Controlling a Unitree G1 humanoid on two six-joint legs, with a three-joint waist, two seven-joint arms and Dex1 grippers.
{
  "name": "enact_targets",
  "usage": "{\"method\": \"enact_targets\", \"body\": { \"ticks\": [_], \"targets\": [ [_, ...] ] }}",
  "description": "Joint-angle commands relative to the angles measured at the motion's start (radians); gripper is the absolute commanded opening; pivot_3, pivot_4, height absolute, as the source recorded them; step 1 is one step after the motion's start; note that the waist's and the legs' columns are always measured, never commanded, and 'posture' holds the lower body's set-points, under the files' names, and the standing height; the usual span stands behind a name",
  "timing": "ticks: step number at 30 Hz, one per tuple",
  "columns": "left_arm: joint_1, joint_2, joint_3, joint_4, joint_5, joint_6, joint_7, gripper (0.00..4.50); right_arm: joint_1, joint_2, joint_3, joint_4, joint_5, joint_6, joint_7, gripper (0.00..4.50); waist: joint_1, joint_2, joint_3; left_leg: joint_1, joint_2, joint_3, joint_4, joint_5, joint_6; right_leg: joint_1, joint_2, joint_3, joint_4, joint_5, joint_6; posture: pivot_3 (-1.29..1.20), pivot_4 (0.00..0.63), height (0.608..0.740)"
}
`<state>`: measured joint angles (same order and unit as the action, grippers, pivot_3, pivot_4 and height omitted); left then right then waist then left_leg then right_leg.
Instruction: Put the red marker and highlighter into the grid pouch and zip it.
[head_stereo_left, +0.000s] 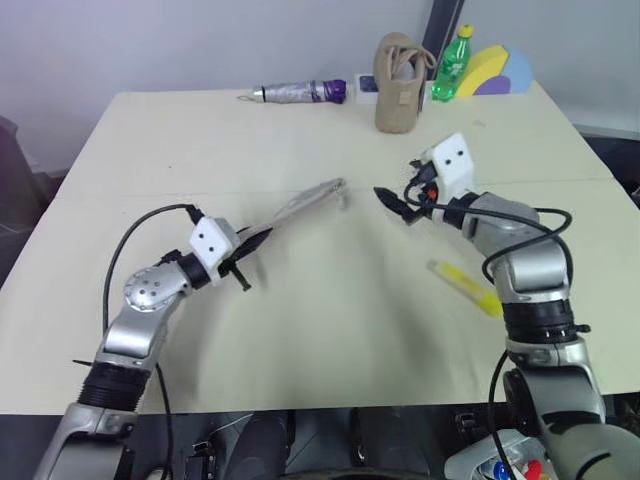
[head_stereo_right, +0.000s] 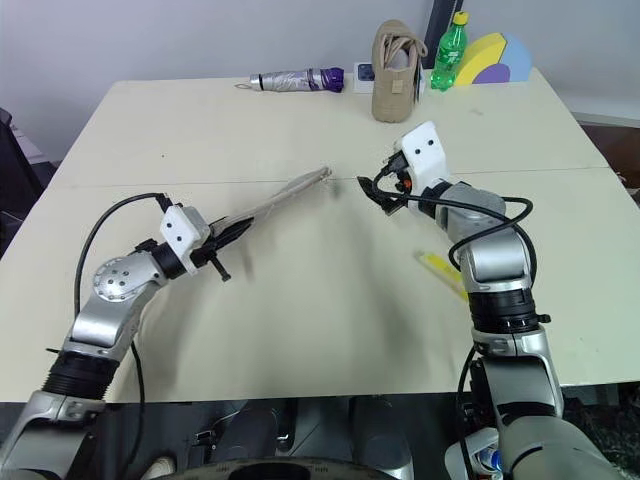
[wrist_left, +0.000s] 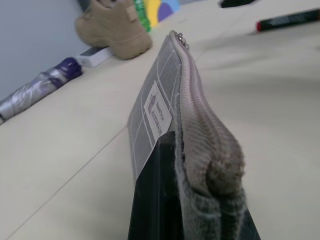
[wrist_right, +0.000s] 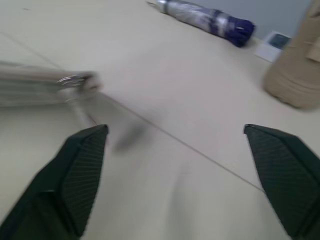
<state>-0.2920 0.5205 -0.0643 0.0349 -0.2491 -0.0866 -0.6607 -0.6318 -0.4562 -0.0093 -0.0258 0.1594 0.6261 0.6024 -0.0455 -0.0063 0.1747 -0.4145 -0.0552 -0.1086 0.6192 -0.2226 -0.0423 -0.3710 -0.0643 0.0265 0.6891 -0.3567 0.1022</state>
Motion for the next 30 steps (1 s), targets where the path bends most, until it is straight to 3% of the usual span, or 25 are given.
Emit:
{"method": "enact_targets", "body": {
  "ticks": [1, 12, 14, 16, 21, 22, 30],
  "targets": [
    [-0.029, -0.043, 0.018, -0.065, -0.002, 0.037, 0.044, 0.0, 0.015, -0.001, 0.022, -0.068, 0.021, 0.009, 0.018, 4.42, 0.003, 0.0, 0.0, 0.0, 0.0, 0.0, 0.0, 0.0, 0.0, 0.0, 0.0, 0.0, 0.0, 0.0, 0.0, 0.0, 0.15, 0.74],
    [-0.019, -0.095, -0.012, -0.126, 0.015, 0.083, 0.007, 0.0, -0.019, 0.068, 0.023, 0.036, 0.022, -0.035, -0.049, 4.42, 0.004, 0.0, 0.0, -0.002, 0.0, 0.0, 0.004, 0.0, 0.0, 0.0, 0.0, -0.001, 0.0, 0.0, 0.0, 0.0, 0.15, 0.74],
    [-0.008, -0.093, -0.017, -0.143, 0.01, 0.091, -0.006, 0.0, -0.019, 0.07, 0.025, 0.043, 0.026, -0.044, -0.045, 3.89, 0.004, 0.0, 0.0, -0.003, 0.0, 0.0, 0.004, 0.0, 0.0, 0.0, 0.0, -0.001, 0.0, 0.0, 0.0, 0.0, 0.15, 0.74],
    [0.0, -0.092, -0.019, -0.155, 0.008, 0.098, -0.013, 0.0, -0.015, 0.073, 0.026, 0.043, 0.029, -0.049, -0.043, 3.06, 0.003, 0.0, 0.0, -0.003, 0.0, 0.0, 0.004, 0.0, 0.0, 0.0, 0.0, -0.001, 0.0, 0.0, 0.0, 0.0, 0.15, 0.74],
    [0.011, -0.097, -0.021, -0.175, 0.014, 0.111, -0.02, 0.0, 0.0, 0.092, 0.034, 0.022, 0.037, -0.045, -0.048, 0.28, 0.003, 0.0, 0.0, -0.003, 0.0, -0.001, 0.004, 0.0, 0.0, 0.0, 0.0, -0.001, 0.0, 0.0, 0.0, 0.0, 0.15, 0.74],
    [0.012, -0.098, -0.022, -0.176, 0.014, 0.113, -0.02, 0.0, 0.004, 0.096, 0.036, 0.016, 0.038, -0.042, -0.05, 0.05, 0.003, 0.0, 0.0, -0.003, 0.0, -0.001, 0.004, 0.0, 0.0, 0.0, 0.0, -0.001, 0.0, 0.0, 0.0, 0.0, 0.15, 0.74],
    [-0.005, -0.112, -0.016, -0.15, 0.031, 0.109, 0.001, 0.0, 0.041, 0.084, 0.085, -0.075, 0.049, 0.0, -0.004, 0.05, 0.004, 0.0, 0.0, -0.003, 0.0, -0.001, 0.005, 0.0, 0.0, 0.0, 0.0, -0.001, 0.0, 0.0, 0.0, 0.0, 0.15, 0.74]
  ]
}}
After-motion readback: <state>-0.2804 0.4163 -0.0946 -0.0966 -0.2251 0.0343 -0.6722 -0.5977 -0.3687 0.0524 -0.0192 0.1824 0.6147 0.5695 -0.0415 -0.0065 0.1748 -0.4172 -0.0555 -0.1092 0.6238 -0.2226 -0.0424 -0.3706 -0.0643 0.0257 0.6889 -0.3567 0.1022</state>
